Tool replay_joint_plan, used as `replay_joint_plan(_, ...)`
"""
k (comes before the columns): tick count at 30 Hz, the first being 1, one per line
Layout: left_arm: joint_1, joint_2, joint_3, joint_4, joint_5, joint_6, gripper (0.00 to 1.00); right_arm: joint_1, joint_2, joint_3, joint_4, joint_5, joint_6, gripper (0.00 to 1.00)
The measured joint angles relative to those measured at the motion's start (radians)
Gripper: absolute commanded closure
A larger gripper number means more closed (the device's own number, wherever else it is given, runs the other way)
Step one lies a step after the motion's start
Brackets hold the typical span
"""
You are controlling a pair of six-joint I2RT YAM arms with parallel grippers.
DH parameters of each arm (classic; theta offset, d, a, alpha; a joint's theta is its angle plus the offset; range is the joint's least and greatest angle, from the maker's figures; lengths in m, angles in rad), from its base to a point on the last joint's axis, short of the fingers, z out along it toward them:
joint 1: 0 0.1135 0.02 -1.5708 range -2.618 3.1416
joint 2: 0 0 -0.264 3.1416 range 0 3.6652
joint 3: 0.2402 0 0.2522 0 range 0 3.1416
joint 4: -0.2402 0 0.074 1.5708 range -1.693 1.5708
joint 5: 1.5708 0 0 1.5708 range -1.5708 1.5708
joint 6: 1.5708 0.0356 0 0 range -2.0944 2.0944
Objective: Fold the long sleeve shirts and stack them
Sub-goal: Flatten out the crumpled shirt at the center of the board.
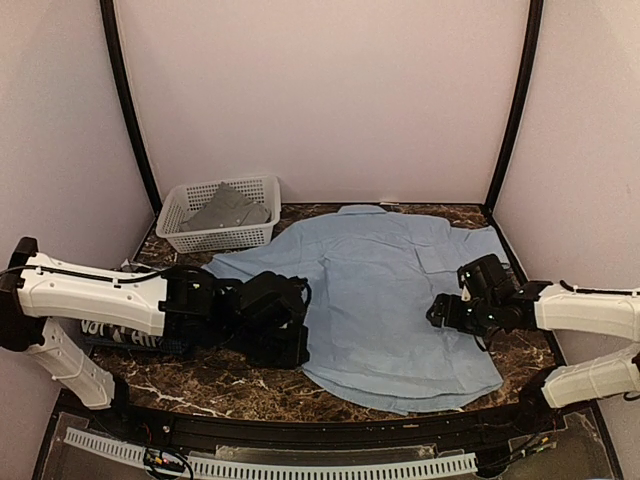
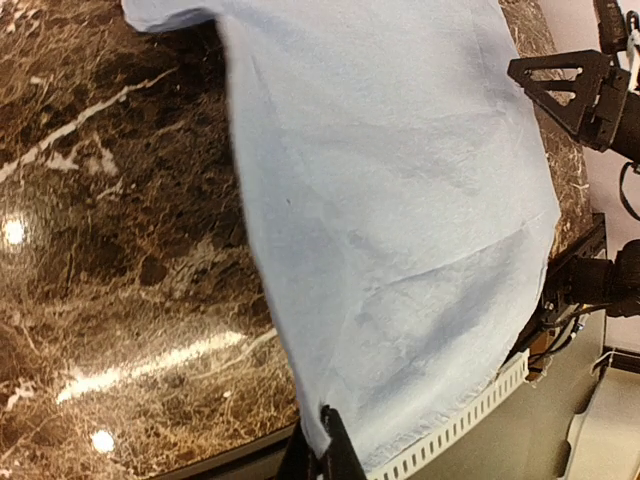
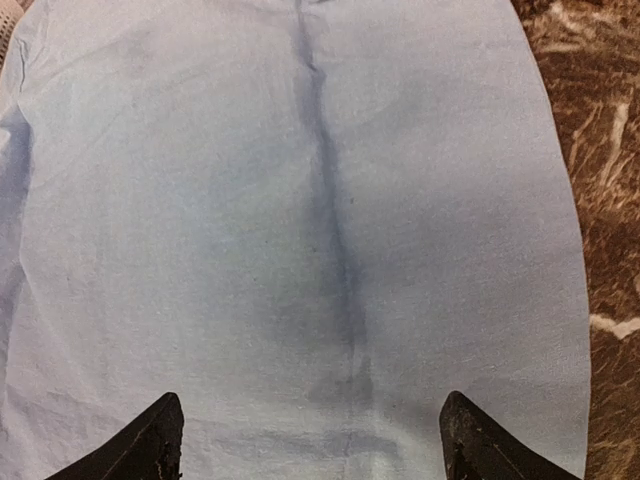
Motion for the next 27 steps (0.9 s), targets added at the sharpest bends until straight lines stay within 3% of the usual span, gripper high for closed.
replay_joint_plan(7, 0.000, -0.130, -0.223, 0.053, 0.058, -0.097, 1.00, 0.045, 0.058, -0.066, 0.074, -0.026, 0.057, 0.18)
replay_joint_plan(14, -0.002, -0.163, -0.414, 0.145, 0.141, -0.174, 1.00, 0.065, 0.060, -0.081, 0.122, -0.034, 0.094, 0.18)
replay_joint_plan(20, -0.022, -0.122, -0.438, 0.195, 0.196, -0.184, 0.99, 0.079, 0.018, -0.084, 0.069, -0.023, 0.116, 0.18)
replay_joint_plan(23, -0.029, -0.105, -0.435, 0.190, 0.204, -0.183, 0.91, 0.079, -0.034, -0.082, 0.016, -0.005, 0.119, 0.18)
replay_joint_plan(24, -0.030, -0.105, -0.430, 0.181, 0.204, -0.183, 0.81, 0.079, -0.053, -0.078, -0.007, 0.003, 0.120, 0.18)
replay_joint_plan(27, -0.032, -0.111, -0.410, 0.149, 0.194, -0.179, 0.65, 0.079, -0.100, -0.050, -0.076, 0.029, 0.121, 0.18)
